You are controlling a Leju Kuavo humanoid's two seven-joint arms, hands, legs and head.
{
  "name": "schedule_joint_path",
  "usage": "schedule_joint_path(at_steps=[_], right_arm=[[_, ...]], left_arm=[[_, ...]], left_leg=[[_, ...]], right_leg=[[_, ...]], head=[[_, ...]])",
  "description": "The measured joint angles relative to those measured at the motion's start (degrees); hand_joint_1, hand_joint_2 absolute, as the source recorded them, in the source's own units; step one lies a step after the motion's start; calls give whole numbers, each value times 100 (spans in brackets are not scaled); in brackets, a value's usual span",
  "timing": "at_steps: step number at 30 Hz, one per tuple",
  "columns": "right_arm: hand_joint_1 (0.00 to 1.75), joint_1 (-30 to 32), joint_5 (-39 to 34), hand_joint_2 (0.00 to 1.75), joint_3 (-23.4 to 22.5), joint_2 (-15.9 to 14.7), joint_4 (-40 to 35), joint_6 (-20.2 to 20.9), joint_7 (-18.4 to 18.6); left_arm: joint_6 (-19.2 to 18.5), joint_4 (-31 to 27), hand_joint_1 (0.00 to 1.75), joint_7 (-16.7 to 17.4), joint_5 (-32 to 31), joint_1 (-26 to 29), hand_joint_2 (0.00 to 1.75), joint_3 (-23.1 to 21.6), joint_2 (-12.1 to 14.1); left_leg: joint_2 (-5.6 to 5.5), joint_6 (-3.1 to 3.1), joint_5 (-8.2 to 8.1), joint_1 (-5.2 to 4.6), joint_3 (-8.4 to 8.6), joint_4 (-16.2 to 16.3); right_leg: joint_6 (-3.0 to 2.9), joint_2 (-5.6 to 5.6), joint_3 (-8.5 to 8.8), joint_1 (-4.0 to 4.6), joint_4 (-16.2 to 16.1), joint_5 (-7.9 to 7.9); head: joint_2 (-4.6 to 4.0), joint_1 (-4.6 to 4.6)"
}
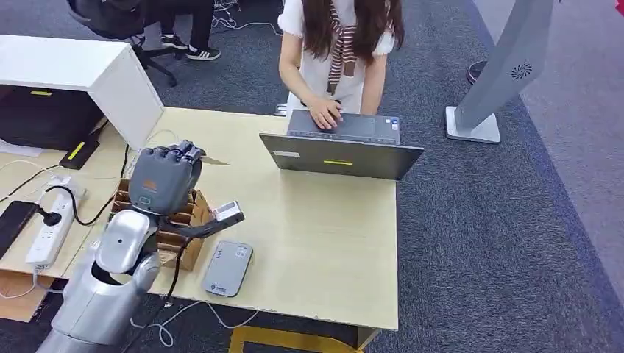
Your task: Pass the card to the sensor for recognition and then transmit it.
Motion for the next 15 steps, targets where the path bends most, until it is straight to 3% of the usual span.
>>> schedule_joint_path(at_steps=[3, 7, 15], right_arm=[[0, -2, -26, 175, -40, 15, 0, -13, 0], [0, -5, -70, 175, -107, 52, 0, -63, 2], [0, -2, -116, 175, -245, 94, 0, -138, 20]], left_arm=[[-373, -7, 175, 141, 15, 127, 175, -279, -123], [-544, -7, 175, 317, 70, 428, 175, -576, -239], [-554, -118, 175, 481, 50, 1213, 175, -783, -243]], left_leg=[[4, 0, 0, -1, -1, 0], [4, 1, -3, -1, -2, 0], [1, 1, -4, 0, -5, -1]], right_leg=[[0, 1, 0, 0, 0, 0], [1, 1, 0, -1, 0, -1], [0, 0, -4, 0, 0, -3]], head=[[0, 0], [0, 0], [0, 0]])
